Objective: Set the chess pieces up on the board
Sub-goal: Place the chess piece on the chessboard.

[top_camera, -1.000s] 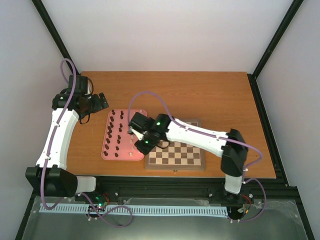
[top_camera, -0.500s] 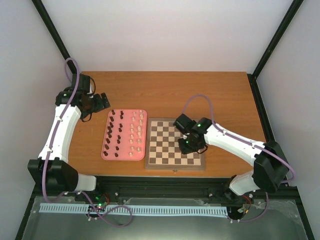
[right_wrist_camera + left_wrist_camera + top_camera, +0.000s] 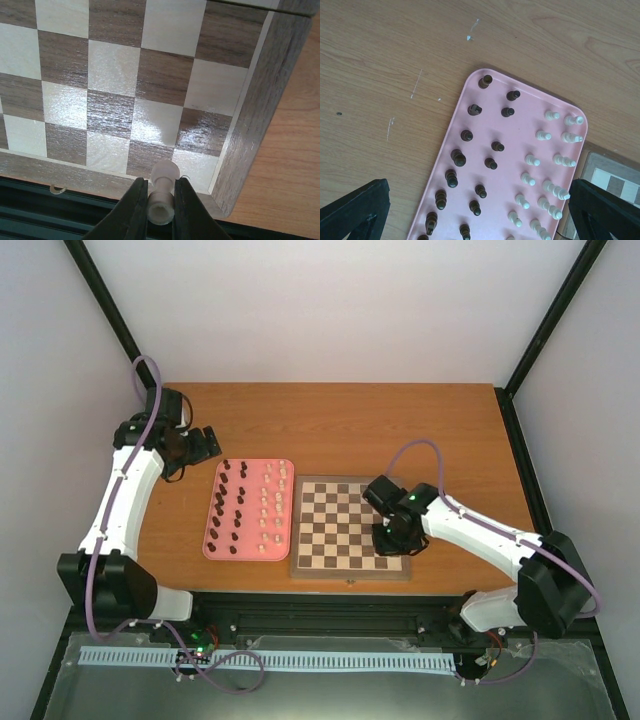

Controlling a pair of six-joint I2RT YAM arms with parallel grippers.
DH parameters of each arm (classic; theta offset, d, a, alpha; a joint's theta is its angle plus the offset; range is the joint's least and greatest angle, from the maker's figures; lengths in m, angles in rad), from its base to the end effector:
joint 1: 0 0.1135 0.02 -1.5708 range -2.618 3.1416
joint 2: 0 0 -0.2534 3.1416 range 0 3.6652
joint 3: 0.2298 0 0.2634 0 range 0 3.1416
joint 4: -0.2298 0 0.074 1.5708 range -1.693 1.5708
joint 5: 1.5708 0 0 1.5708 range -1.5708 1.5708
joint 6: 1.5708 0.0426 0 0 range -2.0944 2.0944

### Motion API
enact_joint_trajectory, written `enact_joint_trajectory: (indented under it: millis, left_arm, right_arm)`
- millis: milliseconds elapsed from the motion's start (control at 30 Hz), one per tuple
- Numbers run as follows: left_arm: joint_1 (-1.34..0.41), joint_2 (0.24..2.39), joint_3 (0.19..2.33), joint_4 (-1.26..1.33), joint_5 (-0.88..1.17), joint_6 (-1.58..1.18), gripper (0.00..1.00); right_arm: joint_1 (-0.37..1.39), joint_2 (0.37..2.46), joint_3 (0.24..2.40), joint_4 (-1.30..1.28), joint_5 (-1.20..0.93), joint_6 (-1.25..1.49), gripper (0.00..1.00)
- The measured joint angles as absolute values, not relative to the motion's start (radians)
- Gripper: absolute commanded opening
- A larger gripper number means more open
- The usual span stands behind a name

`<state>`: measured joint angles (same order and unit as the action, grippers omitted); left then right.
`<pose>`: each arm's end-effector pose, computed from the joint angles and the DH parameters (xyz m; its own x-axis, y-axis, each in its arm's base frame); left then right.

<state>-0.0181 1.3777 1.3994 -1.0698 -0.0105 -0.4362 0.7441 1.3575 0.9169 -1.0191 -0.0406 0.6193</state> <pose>0.2847 -0.0047 0.3267 -0.7907 -0.4082 -0.4563 -0.3544 0.9129 -0.2027 0.1731 0.1617 0.1902 -0.9901 -0.1232 -0.0669 -0.1293 0.9868 0.0972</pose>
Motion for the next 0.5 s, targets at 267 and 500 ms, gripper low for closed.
enact_joint_trajectory:
  millis: [267, 500]
  left_arm:
    - [-0.018, 1.386, 1.399, -1.07, -0.01, -0.435, 1.0]
    - [-0.018, 1.386, 1.399, -1.07, -0.01, -0.432, 1.0]
  right_arm:
    - [0.74, 1.303, 0.881, -1.058, -0.059, 0.647, 0.03]
    - [0.739, 1.303, 0.861, -1.065, -0.059, 0.657, 0.04]
